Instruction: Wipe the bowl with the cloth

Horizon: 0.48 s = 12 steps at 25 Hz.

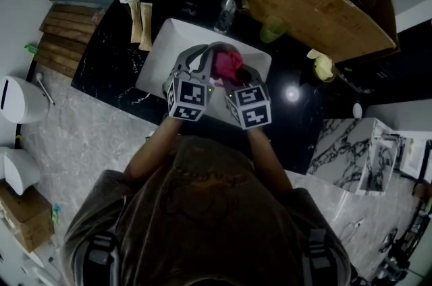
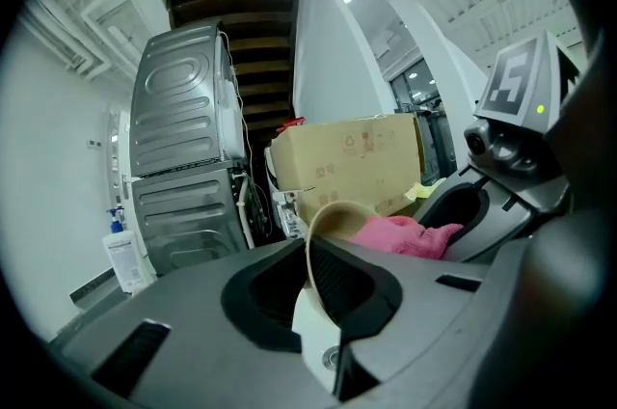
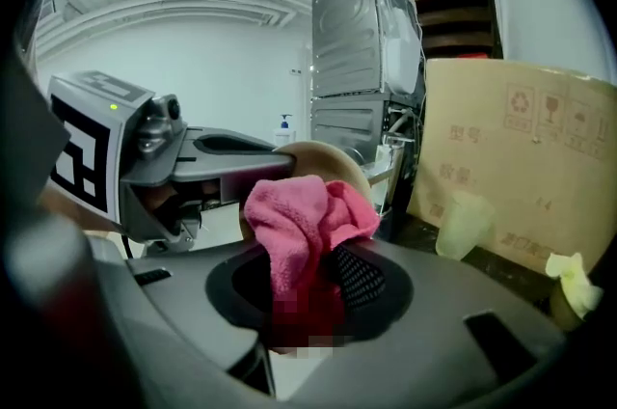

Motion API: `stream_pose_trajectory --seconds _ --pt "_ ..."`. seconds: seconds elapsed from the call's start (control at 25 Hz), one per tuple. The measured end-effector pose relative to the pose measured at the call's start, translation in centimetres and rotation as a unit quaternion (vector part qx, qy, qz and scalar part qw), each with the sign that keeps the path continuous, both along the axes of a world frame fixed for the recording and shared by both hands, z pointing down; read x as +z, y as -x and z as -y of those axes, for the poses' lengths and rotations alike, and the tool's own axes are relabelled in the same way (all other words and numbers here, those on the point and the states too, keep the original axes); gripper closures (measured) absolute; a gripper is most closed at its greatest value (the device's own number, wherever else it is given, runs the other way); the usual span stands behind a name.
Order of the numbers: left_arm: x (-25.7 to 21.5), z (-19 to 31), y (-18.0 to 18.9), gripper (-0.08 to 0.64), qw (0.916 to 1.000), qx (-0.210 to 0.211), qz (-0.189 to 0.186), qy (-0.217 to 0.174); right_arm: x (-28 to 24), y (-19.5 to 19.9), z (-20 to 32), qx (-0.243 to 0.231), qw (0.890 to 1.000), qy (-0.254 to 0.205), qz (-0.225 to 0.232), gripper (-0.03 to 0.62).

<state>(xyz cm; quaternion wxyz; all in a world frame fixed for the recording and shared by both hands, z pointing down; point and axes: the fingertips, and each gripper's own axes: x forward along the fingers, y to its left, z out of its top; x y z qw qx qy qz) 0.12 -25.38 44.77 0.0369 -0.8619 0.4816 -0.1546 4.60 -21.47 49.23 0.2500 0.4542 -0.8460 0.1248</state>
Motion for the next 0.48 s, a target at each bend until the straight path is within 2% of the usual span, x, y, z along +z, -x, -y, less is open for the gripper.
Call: stream_pose_trajectory --seconds 0.28,0.48 --pt "0.0 0.2 0.2 0.532 1.0000 -0.003 -0.007 0.003 0.3 1.3 -0.4 -0.013 0.999 0.023 0.037 0.477" --pt "0.3 0.4 0.5 0.534 0.9999 -0.008 -0.011 0.007 0.1 2.7 -1.1 -0.031 0.995 0.041 0.085 0.477"
